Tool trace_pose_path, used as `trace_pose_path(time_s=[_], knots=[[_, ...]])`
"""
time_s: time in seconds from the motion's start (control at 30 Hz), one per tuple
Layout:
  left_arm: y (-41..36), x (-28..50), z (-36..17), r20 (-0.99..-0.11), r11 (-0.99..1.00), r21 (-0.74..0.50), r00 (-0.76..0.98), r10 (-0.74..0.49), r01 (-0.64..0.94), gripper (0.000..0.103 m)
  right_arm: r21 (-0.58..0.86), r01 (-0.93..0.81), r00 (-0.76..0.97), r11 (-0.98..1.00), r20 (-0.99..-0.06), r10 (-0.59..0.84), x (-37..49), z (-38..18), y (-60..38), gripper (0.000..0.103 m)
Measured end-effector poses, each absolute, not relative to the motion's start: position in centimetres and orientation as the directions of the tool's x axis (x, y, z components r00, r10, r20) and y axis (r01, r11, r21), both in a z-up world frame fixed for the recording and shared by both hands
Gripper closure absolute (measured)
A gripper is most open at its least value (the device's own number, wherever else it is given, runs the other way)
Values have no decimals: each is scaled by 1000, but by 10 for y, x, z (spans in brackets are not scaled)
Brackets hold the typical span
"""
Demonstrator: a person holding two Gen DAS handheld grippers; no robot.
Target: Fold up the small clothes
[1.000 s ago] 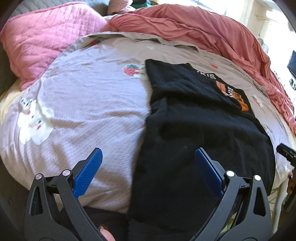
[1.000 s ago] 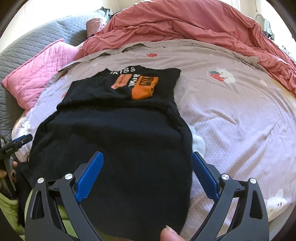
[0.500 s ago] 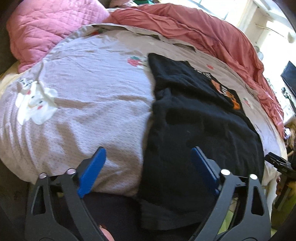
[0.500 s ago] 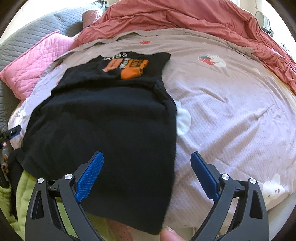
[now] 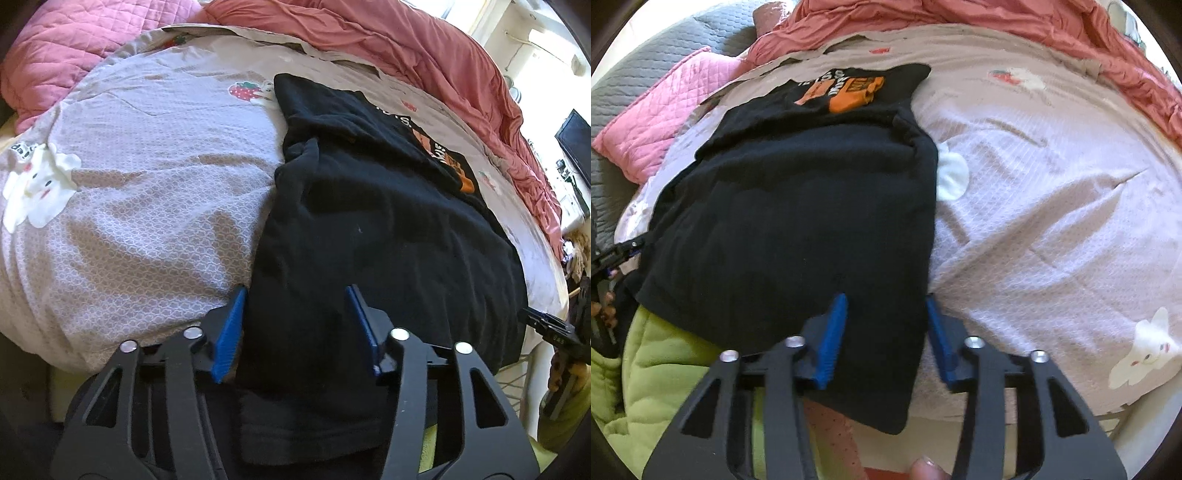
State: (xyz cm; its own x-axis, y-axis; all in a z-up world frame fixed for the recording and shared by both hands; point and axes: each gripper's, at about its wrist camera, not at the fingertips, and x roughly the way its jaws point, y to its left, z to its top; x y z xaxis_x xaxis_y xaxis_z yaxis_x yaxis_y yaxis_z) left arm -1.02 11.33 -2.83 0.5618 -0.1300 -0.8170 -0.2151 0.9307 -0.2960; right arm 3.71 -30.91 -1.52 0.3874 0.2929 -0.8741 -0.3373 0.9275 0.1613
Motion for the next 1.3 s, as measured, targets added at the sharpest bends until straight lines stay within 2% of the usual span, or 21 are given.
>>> trace_pose_path(time_s=[0.17,0.5,0.83,0.93,1.0,1.03,1.13,1.17,1.3], knots=[[115,-10,-28,-819,930,-297,558,-131,-218,71,180,-339,389,923,-867,312,36,-15,-318,80],[110,-21,-21,-814,937,-283,567,-124,-202,82,152,-393,406,907,-856,319,23,-12,-314,81],[107,-25,-28,-821,930,-304,552,-147,-204,84,162,-413,370,896,-869,327,22,-21,-316,79],[107,-22,-32,-826,928,-308,544,-151,-210,80,158,-422,372,893,-868,329,22,-22,-314,79],[103,-20,-31,-829,936,-286,543,-133,-207,81,151,-423,376,893,-868,325,22,-22,-311,81],[101,-20,-30,-828,940,-275,546,-124,-204,81,146,-427,381,892,-866,324,20,-19,-311,86],[99,-22,-26,-822,945,-260,560,-107,-200,96,156,-437,389,886,-855,343,19,-11,-313,92],[100,-23,-24,-815,943,-268,568,-112,-199,99,183,-442,386,878,-845,370,20,-7,-314,94],[104,-26,-11,-772,927,-333,614,-163,-172,99,220,-467,411,856,-804,431,22,12,-316,94]])
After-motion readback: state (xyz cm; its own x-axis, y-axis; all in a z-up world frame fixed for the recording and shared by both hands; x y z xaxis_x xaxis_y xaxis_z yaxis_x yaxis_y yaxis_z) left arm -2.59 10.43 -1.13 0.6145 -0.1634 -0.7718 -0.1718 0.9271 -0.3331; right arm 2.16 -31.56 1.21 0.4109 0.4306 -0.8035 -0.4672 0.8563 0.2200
